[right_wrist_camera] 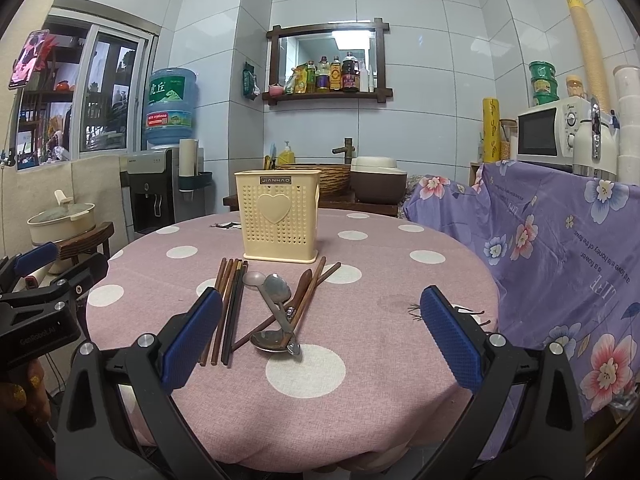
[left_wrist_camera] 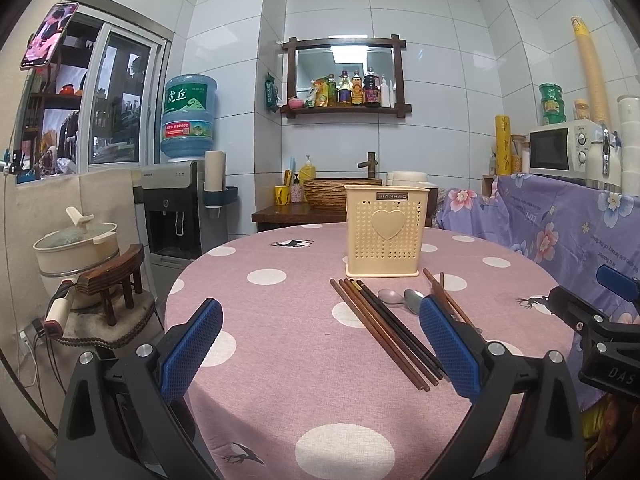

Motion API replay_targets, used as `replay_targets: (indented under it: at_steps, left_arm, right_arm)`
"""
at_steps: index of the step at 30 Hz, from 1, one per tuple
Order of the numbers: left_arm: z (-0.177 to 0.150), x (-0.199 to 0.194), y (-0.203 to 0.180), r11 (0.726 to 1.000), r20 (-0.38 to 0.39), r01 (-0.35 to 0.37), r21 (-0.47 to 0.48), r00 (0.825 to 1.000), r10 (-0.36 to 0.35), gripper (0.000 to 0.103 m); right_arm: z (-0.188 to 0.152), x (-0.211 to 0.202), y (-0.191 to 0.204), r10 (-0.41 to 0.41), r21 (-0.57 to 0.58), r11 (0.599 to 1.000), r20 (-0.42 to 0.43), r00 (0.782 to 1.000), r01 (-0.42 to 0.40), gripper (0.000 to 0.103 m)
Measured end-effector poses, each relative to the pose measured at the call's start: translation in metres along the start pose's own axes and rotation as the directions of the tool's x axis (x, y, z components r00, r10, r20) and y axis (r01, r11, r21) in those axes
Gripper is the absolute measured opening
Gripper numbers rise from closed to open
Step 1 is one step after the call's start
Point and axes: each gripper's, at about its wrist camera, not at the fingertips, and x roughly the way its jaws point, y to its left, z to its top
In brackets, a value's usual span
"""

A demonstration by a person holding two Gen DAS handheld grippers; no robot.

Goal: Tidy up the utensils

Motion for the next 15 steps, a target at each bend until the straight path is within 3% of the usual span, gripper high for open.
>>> replay_targets:
  at_steps: [15]
  left_arm:
    - [-0.0012,0.0030,0.0059,1.000,-0.016,-0.005,-0.005,1.000,0.005,0.098]
  right_arm:
    - [0.0002,0.0005,-0.0013,0.000,0.002,1.000,-0.009,1.000,0.000,0.098]
